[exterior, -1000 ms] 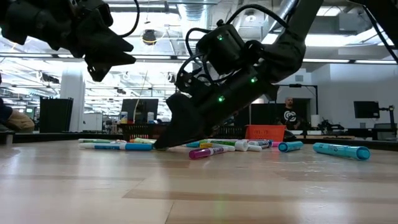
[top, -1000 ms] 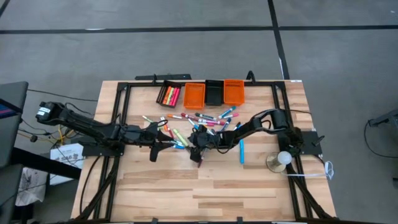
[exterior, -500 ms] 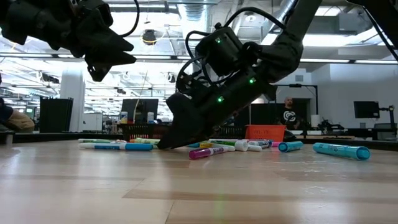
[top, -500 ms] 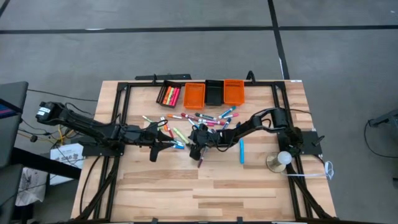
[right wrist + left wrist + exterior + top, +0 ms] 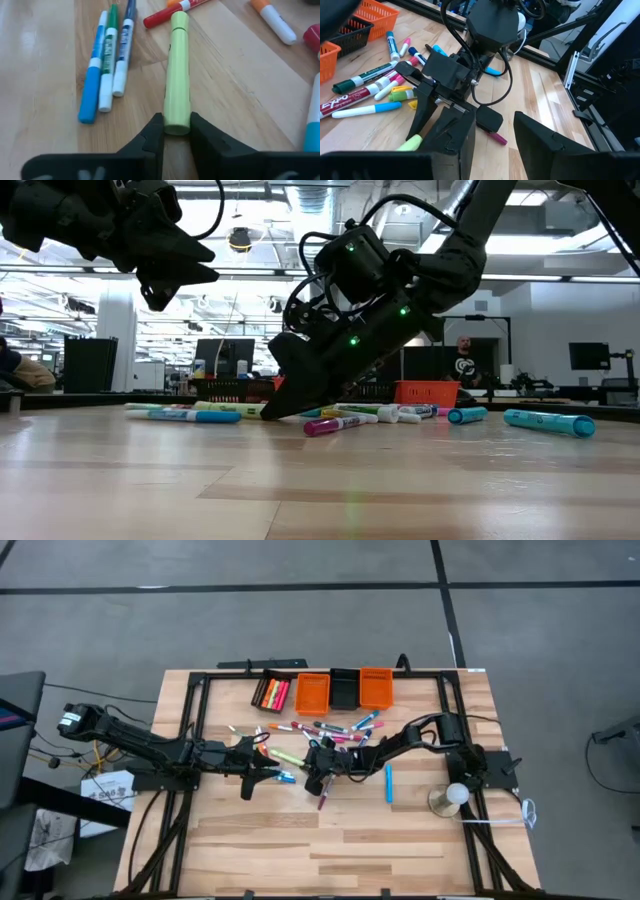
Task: Pick & Place Markers
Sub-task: Put the big green highlighter pen into the left black basket
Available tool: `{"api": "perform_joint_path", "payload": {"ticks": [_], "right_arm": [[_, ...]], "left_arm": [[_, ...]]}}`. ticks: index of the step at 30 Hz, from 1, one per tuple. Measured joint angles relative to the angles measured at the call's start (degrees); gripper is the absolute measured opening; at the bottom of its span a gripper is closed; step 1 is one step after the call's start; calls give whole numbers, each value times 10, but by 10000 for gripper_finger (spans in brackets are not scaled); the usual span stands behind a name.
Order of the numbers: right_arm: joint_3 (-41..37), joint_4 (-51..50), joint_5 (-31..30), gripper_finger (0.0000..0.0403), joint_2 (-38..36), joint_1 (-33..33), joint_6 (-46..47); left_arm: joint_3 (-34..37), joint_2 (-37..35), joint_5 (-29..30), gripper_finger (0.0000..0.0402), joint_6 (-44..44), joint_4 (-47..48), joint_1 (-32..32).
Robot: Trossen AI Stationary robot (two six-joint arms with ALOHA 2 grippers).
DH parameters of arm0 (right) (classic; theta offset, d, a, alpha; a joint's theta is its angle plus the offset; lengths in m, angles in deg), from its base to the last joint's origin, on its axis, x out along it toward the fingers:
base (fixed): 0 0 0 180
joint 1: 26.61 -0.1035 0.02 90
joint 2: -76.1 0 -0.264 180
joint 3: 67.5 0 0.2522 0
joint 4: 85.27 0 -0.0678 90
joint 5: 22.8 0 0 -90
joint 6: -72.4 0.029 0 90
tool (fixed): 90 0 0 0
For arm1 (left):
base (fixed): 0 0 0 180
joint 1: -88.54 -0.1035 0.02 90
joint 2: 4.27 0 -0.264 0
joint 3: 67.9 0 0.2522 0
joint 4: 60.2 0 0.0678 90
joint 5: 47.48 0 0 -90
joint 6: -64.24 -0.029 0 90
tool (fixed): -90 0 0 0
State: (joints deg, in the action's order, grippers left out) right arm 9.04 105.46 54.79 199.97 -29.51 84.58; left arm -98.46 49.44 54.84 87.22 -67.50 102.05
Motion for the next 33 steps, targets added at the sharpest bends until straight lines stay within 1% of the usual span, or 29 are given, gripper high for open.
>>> {"api": "perform_joint_path", "payload": {"ticks": [4,13,17,20,26,28,33], "right_arm": [[0,0,-23,73,0,-3,7],[-2,-21,-57,64,-25,-11,9],[-2,-32,-74,66,-50,-22,-6],[-2,-41,-74,65,-73,-29,-22],[-1,-57,-74,66,-117,-39,-50],[-1,-61,-74,65,-129,-38,-62],[-1,-81,-73,65,-155,-37,-91]], "left_arm": [[0,0,0,131,0,0,0],[0,0,0,131,-2,-4,0],[-1,0,0,131,-54,-22,-6],[-1,0,1,131,-86,-49,-6],[-1,-1,1,131,-92,-133,-6],[-1,-1,0,131,-100,-142,-6],[-1,-1,1,131,-149,-143,-6]]}}
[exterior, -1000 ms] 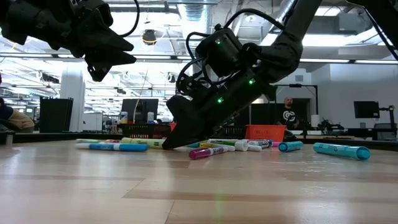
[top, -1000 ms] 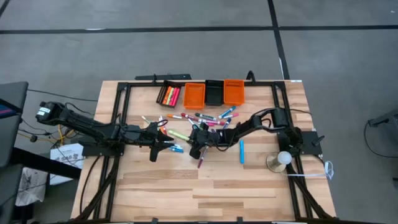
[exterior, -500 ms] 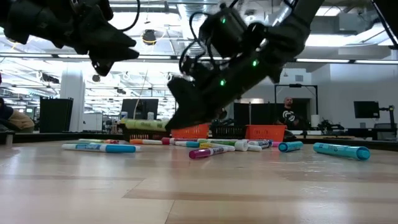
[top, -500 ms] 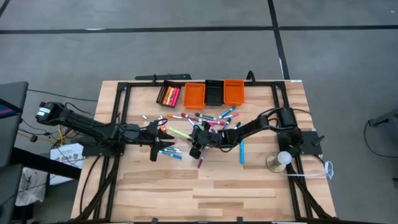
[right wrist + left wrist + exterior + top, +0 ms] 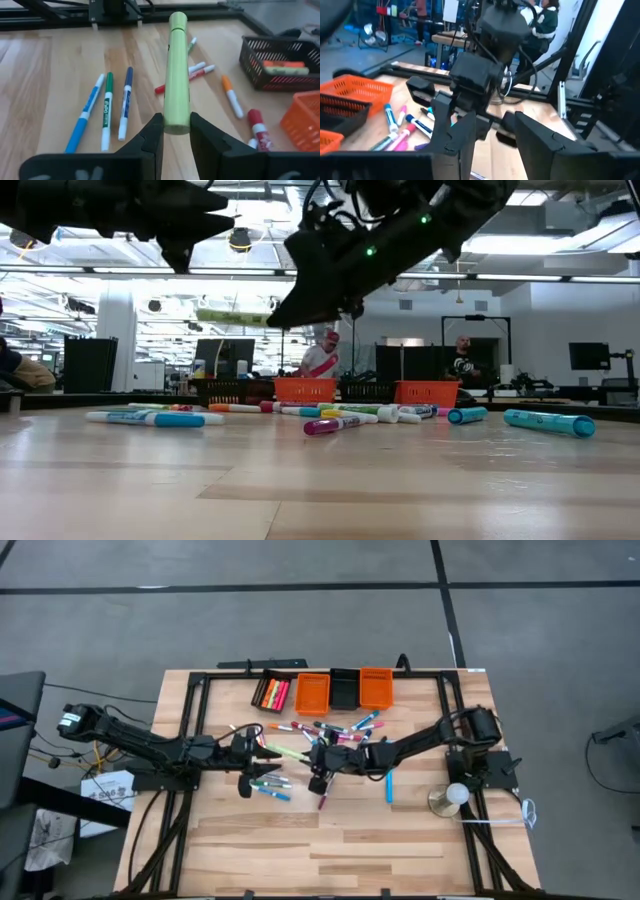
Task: Pick & Place Markers
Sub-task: Put the big green highlighter pen into the left black basket
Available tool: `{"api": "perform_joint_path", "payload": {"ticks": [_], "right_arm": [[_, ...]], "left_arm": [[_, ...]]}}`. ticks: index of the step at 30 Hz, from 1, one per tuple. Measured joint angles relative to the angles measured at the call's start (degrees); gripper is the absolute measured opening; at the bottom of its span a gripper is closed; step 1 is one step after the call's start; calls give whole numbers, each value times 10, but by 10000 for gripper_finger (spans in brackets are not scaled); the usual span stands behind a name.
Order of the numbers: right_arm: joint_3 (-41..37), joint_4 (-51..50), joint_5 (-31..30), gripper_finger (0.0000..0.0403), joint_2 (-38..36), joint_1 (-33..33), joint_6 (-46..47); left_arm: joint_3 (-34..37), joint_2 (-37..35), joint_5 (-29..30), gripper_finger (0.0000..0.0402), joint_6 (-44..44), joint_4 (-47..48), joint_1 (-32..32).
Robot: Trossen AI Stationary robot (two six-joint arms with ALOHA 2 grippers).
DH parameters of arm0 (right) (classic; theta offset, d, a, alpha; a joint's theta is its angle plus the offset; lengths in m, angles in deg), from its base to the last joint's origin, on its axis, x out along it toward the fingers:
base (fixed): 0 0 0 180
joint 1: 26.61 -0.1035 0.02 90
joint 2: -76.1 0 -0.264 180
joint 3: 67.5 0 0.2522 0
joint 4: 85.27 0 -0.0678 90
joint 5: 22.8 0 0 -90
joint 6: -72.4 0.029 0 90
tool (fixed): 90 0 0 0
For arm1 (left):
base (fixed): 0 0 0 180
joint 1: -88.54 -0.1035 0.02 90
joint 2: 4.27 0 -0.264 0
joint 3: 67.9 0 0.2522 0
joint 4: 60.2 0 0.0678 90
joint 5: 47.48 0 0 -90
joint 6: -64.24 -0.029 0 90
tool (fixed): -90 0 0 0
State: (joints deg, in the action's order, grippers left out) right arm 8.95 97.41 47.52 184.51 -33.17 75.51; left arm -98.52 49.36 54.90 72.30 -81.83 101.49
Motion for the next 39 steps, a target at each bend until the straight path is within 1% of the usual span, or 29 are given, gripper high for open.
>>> {"api": "perform_joint_path", "payload": {"ticks": [3,5,8,9,11,13,15,19,22,26,29,32,35,39], "right_arm": [[0,-15,0,66,-16,6,-20],[0,-19,0,66,-24,13,-35],[0,-17,0,66,-36,27,-60],[0,-15,-1,66,-39,32,-66],[0,-15,-1,66,-45,43,-78],[0,-6,-7,66,-47,54,-88],[0,-7,-33,66,-50,65,-92],[0,-4,-76,66,-52,91,-109],[0,23,-77,66,-52,111,-131],[0,58,-75,66,-52,134,-162],[0,84,-72,66,-52,148,-183],[0,98,-30,66,-52,161,-190],[0,100,8,66,-52,174,-183],[0,100,22,66,-52,185,-182]], "left_arm": [[0,0,2,131,-40,0,-7],[0,0,36,131,-60,0,-21],[0,0,94,131,-68,0,-57],[0,0,102,131,-68,0,-73],[0,0,100,131,-73,0,-108],[0,0,85,135,-76,-1,-144],[0,0,56,141,-74,-3,-183],[0,2,-34,159,-37,-4,-277],[0,10,-100,173,1,-7,-344],[0,35,-142,187,63,-16,-410],[0,68,-147,191,130,-56,-437],[0,110,-144,191,184,-121,-445],[0,153,-143,191,212,-192,-442],[0,204,-137,191,222,-282,-433]]}}
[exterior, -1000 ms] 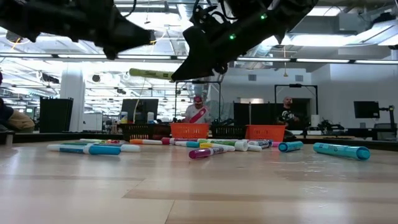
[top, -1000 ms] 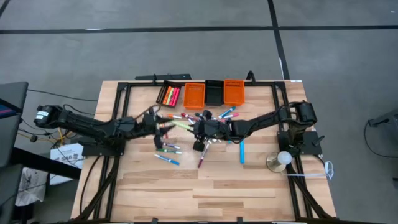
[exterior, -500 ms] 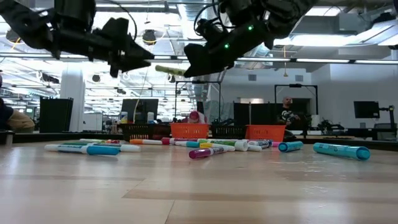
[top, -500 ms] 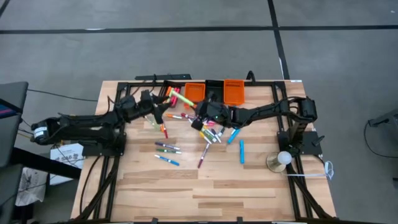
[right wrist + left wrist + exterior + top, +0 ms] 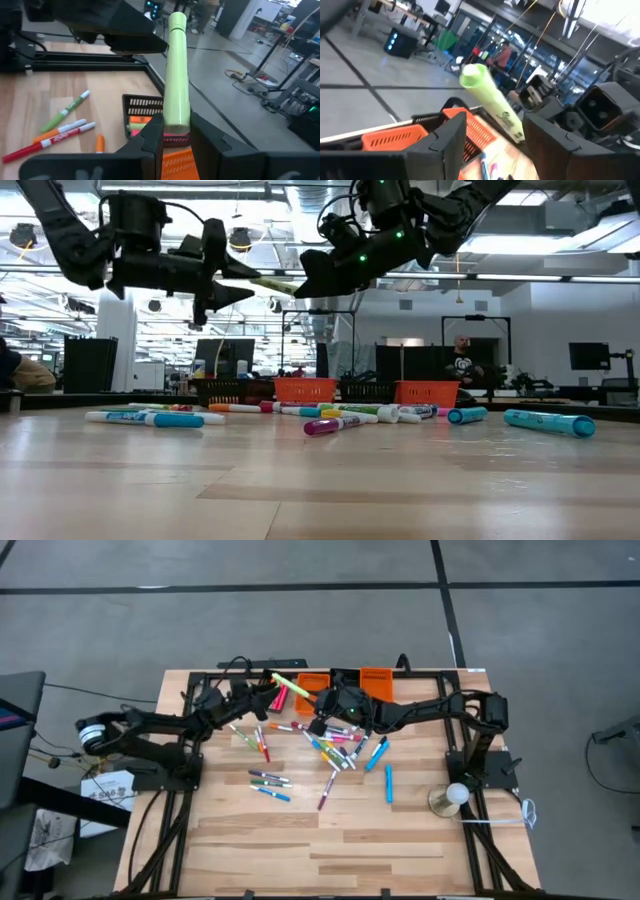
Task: Pick & Place Markers
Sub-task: Put the big green highlighter pen into the left black basket
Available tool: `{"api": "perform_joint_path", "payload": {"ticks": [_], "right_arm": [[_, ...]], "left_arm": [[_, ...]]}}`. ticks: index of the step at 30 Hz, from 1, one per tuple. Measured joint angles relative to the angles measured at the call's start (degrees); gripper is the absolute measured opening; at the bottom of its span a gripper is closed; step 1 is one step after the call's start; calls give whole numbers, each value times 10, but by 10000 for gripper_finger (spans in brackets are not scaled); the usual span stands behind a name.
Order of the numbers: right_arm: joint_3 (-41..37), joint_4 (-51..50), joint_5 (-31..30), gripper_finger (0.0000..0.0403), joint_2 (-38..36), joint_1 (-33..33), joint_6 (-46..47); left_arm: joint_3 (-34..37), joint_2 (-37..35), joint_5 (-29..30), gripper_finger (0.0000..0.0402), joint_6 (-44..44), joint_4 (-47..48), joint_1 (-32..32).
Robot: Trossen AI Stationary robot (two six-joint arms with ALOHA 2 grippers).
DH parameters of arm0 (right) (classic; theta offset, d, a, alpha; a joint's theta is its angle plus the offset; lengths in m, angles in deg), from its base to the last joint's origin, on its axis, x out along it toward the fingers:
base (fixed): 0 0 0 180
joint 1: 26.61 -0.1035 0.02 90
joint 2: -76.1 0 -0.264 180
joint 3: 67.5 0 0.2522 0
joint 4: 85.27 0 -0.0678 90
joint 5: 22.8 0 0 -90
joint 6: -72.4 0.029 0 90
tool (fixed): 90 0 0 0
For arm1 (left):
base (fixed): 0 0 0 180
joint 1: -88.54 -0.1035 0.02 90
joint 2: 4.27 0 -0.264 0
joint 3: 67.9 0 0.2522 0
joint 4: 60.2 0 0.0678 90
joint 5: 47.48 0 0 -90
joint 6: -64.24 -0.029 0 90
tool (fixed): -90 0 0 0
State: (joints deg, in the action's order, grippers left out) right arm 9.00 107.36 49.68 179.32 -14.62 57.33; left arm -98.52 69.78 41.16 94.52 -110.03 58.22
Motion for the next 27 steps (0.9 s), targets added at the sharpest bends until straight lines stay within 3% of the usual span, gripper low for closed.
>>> {"api": "perform_joint_path", "payload": {"ticks": [4,11,27], "right_arm": [[0,1,22,66,0,-1,1],[0,1,14,66,0,-5,2],[2,3,49,66,0,-7,7]], "left_arm": [[-8,44,44,190,0,-19,4],[-38,98,50,190,2,-34,16],[-42,105,41,190,-23,-113,55]]}}
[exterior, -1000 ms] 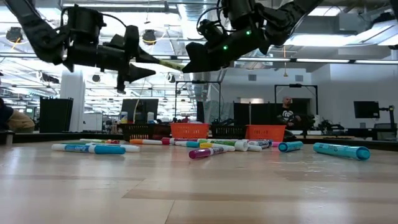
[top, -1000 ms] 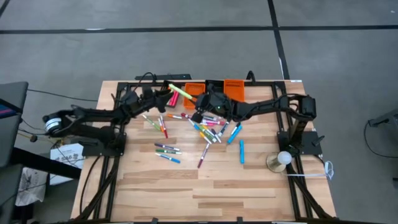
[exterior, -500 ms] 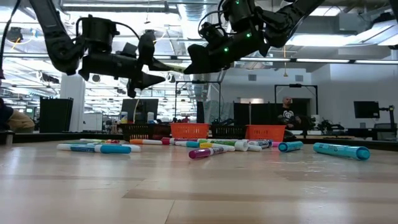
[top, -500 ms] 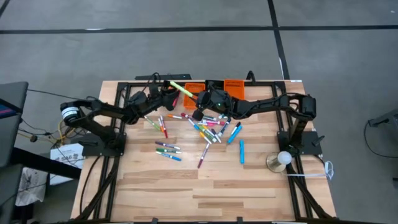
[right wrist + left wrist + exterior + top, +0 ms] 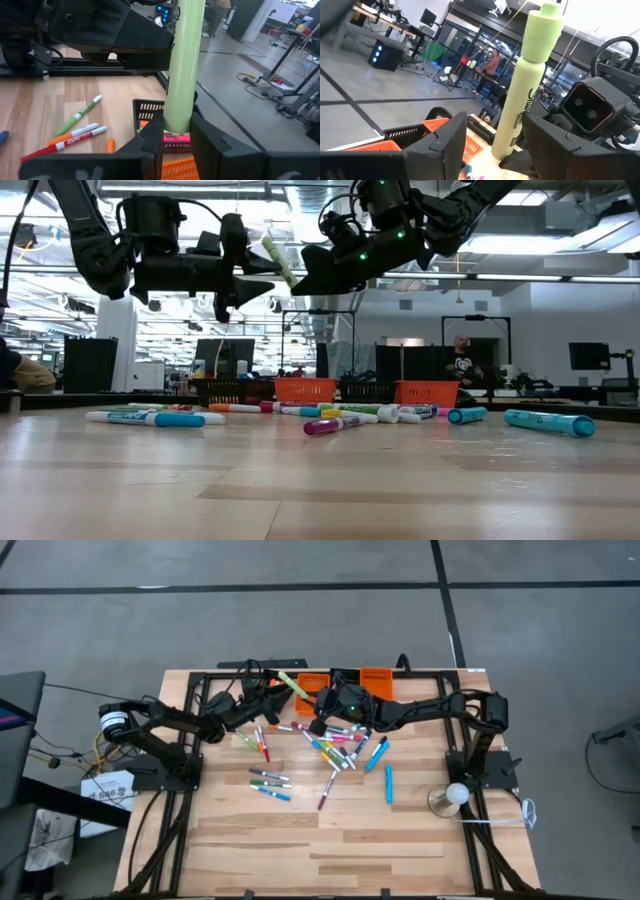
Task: Pick & Place Markers
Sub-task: Put the big green highlighter pen into the left black basket
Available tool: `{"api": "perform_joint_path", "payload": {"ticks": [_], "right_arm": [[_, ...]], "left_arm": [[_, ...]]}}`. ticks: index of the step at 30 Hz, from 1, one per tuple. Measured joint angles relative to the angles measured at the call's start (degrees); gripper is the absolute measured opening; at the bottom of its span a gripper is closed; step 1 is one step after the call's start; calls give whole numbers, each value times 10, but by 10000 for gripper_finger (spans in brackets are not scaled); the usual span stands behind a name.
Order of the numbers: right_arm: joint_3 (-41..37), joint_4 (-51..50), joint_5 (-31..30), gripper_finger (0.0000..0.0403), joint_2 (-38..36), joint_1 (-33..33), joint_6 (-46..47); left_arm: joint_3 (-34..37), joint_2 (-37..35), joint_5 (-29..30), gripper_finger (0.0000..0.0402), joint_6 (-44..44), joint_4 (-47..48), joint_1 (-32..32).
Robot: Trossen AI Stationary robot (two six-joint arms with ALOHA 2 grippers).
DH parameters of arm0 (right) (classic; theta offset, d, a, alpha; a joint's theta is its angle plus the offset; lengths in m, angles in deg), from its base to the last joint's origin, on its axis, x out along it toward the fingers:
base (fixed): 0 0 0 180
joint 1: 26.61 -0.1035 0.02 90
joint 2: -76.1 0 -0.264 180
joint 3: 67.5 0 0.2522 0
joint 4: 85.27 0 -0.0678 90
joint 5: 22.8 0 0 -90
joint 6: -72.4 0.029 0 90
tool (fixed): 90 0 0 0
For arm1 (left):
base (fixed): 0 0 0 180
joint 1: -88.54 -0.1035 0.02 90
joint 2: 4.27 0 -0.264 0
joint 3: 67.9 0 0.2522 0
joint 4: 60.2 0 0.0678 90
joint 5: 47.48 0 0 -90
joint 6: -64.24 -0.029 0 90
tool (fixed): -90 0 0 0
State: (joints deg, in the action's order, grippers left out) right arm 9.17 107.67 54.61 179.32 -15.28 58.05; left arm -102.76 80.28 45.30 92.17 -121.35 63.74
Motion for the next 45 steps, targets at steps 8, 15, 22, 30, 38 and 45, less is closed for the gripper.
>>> {"api": "perform_joint_path", "payload": {"ticks": [8,15,22,30,38,45], "right_arm": [[0,0,6,66,0,0,4],[0,-1,7,66,0,0,4],[-1,0,9,66,0,0,4],[-1,3,15,66,0,0,2],[-1,3,30,66,1,0,3],[-1,3,39,66,1,-1,6]], "left_arm": [[0,0,1,190,0,-1,2],[0,0,-9,190,0,-2,2],[-1,0,-11,190,0,-2,2],[-1,0,-17,190,-1,-9,12],[-8,-1,-28,190,-18,-10,17],[-8,-1,-32,190,-22,-11,17]]}}
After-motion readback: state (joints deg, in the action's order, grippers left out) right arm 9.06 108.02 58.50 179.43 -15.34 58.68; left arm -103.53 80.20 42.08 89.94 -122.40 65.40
